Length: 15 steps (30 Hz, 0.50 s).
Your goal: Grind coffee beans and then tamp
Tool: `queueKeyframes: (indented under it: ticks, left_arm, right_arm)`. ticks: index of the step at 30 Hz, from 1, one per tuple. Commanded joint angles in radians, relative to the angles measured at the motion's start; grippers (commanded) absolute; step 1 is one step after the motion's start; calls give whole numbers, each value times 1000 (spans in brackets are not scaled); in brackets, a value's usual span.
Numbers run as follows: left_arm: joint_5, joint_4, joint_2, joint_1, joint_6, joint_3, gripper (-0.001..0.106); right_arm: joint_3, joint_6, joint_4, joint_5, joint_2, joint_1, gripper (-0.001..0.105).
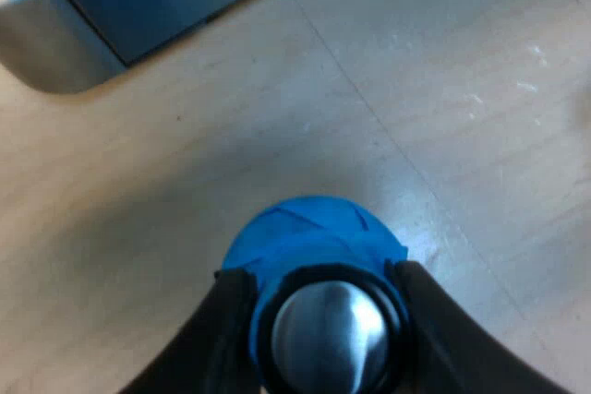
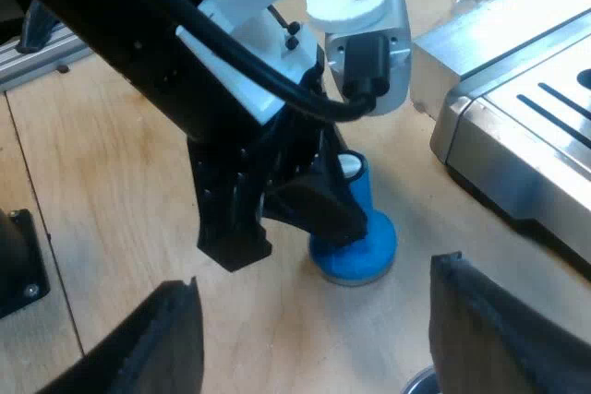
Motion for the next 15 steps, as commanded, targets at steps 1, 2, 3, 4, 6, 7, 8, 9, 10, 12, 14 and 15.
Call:
queueKeyframes:
  ticks: [1, 2, 3, 4, 6, 7, 8, 9, 10, 12, 14, 15]
  left_arm:
    - [-21, 70, -2, 1, 11, -43, 0]
    - [-23, 103, -2, 1, 25, -60, 0]
    - [-26, 119, -4, 1, 32, -73, 0]
    - [-26, 142, -9, 1, 44, -88, 0]
    - [-29, 174, -28, 1, 56, -113, 0]
    - [-33, 187, -43, 1, 59, -125, 0]
    - [-33, 201, -66, 1, 59, -139, 0]
    - [-33, 205, -79, 1, 59, -145, 0]
    - [-33, 216, -102, 1, 59, -154, 0]
    - [-33, 230, -137, 1, 59, -165, 0]
    - [-33, 276, -205, 1, 59, -184, 0]
    - [-33, 286, -219, 1, 59, -186, 0]
  right_arm:
    - [-2, -4, -6, -2, -2, 2, 55]
    - [-2, -4, -6, -2, -2, 2, 55]
    - [-2, -4, -6, -2, -2, 2, 55]
    - [-2, -4, -6, -2, -2, 2, 55]
    - [-2, -4, -6, -2, -2, 2, 55]
    - [-2, -4, -6, -2, -2, 2, 55]
    - [-2, -4, -6, -2, -2, 2, 55]
    - [-2, -4, -6, -2, -2, 2, 55]
    - [-2, -4, -6, -2, -2, 2, 55]
    - [-2, 19, -6, -2, -2, 2, 55]
    - [-2, 68, 0, -2, -2, 2, 55]
    - [-2, 68, 1, -2, -2, 2, 55]
